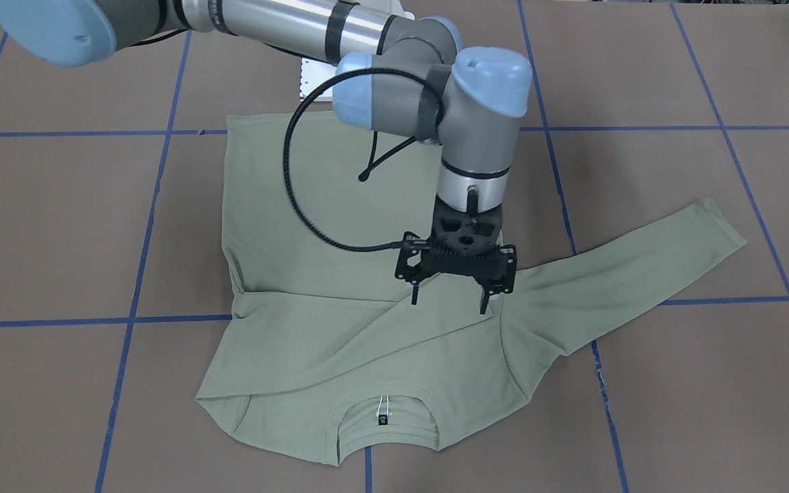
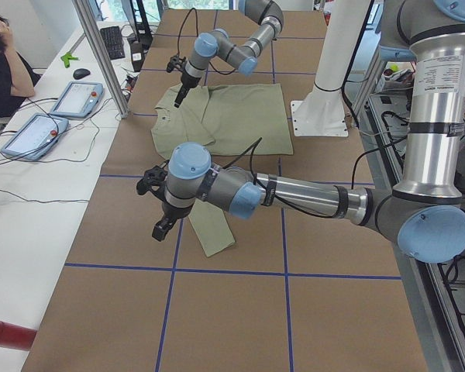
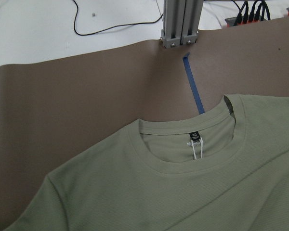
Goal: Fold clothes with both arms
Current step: 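Lay the sleeve across the chest near the collar and open the right gripper, then raise the right gripper away while the left gripper reaches the other sleeve cuff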
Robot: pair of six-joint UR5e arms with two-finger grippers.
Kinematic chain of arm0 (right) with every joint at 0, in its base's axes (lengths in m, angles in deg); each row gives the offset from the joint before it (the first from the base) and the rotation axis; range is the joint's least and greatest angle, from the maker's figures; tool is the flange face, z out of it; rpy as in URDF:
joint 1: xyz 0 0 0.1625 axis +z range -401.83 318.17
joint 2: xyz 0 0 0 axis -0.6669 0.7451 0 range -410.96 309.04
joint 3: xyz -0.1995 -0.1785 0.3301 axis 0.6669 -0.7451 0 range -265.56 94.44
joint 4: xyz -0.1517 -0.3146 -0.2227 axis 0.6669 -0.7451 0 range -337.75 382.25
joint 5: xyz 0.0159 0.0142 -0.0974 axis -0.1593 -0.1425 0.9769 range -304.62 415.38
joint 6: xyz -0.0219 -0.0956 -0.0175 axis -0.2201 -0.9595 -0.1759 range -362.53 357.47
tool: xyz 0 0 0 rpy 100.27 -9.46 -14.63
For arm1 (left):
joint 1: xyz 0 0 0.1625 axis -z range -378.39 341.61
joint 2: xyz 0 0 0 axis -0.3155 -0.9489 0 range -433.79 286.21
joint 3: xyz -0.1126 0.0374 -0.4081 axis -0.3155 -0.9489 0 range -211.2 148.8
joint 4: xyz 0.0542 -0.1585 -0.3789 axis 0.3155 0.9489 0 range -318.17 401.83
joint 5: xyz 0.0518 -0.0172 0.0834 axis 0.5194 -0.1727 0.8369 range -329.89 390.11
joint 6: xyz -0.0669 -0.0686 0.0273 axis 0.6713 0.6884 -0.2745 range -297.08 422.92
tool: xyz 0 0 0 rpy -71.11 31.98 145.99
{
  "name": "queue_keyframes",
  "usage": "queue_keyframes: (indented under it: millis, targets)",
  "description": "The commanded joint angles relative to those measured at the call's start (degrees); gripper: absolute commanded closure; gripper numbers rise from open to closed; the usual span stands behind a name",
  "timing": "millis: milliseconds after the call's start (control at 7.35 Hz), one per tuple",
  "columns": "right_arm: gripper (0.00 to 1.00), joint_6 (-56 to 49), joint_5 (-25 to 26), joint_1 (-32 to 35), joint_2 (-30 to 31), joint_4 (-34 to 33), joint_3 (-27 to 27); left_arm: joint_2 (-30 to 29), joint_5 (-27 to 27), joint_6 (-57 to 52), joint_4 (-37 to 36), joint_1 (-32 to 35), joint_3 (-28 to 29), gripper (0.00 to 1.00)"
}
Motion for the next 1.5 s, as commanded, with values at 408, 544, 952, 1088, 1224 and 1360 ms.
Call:
queue_keyframes:
  millis: [408, 544, 952, 1088, 1224, 1360]
  targets:
    - [0.00, -31.1, -24.0, 18.9, 29.8, -4.6, 27.0, 3.3, -3.9, 19.6, 15.2, -7.5, 6.8, 0.00]
    - [0.00, -35.9, -25.8, 21.8, 34.3, -4.1, 28.8, 5.6, -3.6, 26.5, 20.4, -10.4, 6.8, 0.00]
    - [0.00, -42.7, -31.7, 26.8, 44.9, 3.2, 30.8, 12.6, 2.9, 45.6, 36.8, -22.4, 7.0, 0.00]
    - [0.00, -42.4, -32.8, 27.3, 45.9, 5.4, 30.8, 13.2, 5.6, 48.1, 37.6, -24.7, 7.4, 0.01]
    - [0.00, -42.2, -32.8, 27.2, 46.0, 5.6, 30.8, 13.7, 6.0, 48.8, 37.7, -25.4, 7.8, 0.07]
    - [0.00, -42.2, -32.8, 27.3, 46.2, 5.6, 30.9, 13.7, 6.0, 51.0, 37.7, -25.5, 8.6, 0.19]
